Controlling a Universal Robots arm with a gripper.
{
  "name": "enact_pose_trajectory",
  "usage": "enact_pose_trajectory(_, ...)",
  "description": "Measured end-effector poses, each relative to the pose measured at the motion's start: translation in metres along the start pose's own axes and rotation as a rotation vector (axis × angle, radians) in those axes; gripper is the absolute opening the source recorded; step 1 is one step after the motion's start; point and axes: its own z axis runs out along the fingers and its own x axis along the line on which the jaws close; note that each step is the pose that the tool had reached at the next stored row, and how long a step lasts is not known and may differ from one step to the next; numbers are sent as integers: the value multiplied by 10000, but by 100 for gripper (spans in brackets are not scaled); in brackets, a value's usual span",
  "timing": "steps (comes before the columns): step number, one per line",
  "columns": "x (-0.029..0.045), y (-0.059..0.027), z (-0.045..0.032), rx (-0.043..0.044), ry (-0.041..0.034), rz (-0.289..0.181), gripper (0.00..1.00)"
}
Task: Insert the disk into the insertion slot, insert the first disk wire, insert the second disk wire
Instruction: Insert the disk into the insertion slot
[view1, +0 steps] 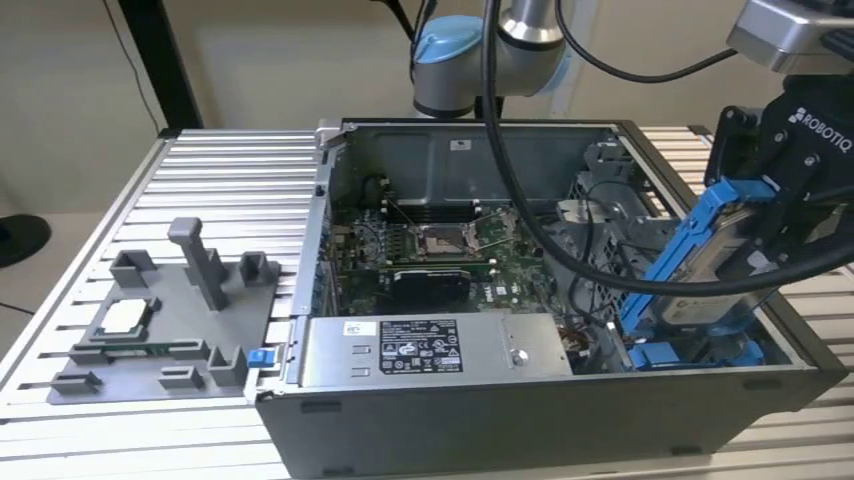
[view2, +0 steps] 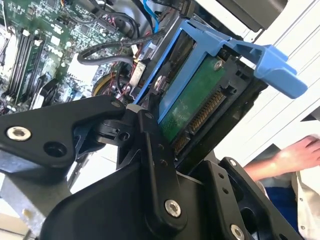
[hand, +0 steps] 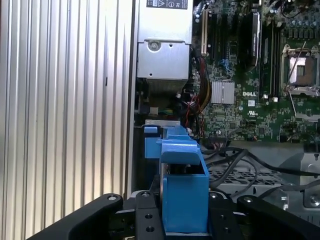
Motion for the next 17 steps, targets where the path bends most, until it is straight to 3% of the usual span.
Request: enact_pose_trajectory(17,-17,-14,94,0,-38,-4,0)
